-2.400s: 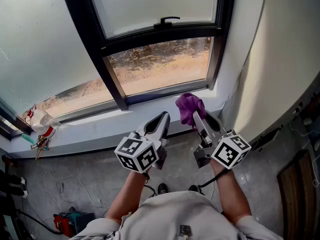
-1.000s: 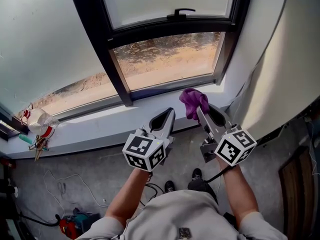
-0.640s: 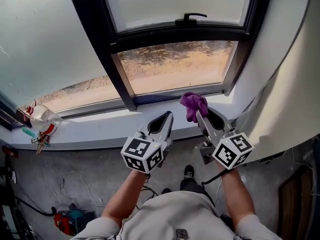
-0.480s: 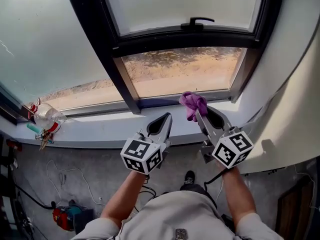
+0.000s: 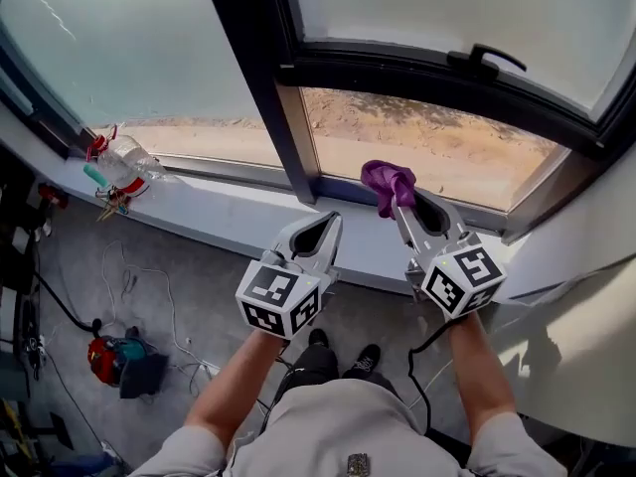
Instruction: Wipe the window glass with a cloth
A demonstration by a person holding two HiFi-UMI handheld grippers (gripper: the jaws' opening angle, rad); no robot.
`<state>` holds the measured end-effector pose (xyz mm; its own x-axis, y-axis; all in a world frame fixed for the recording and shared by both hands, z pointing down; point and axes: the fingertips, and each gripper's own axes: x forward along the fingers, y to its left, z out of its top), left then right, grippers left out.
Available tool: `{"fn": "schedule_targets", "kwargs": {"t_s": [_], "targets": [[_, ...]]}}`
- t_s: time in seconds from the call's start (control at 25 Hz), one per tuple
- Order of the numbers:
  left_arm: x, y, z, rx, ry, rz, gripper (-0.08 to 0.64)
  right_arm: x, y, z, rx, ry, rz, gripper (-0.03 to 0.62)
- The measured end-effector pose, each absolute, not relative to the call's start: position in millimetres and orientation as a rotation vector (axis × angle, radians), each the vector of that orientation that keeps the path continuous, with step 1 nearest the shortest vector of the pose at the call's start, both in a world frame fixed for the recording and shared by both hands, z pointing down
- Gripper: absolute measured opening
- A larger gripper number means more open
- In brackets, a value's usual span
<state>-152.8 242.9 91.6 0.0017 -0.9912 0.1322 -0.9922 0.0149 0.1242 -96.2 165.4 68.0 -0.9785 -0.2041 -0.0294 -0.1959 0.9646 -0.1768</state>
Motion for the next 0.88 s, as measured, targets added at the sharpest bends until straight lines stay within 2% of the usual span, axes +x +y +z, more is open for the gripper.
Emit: {"fn": "schedule_targets", "kwargs": {"t_s": [0.28,0.72,0.88], "targets": [[-242,219,110,1.976,-2.183,-0.008,0.000,-209,137,88,-0.193,3.134,-0.217,0.086],[-364,151,177,1.908,-2.113,-0.066,0.000,-368,41,170,-0.417,3.223,-0.250,0.086],[-392,130,204,1.878,-2.121,-0.073,0.000,-408,9,194,-0.481,3.158,-0.148,0.084]]}}
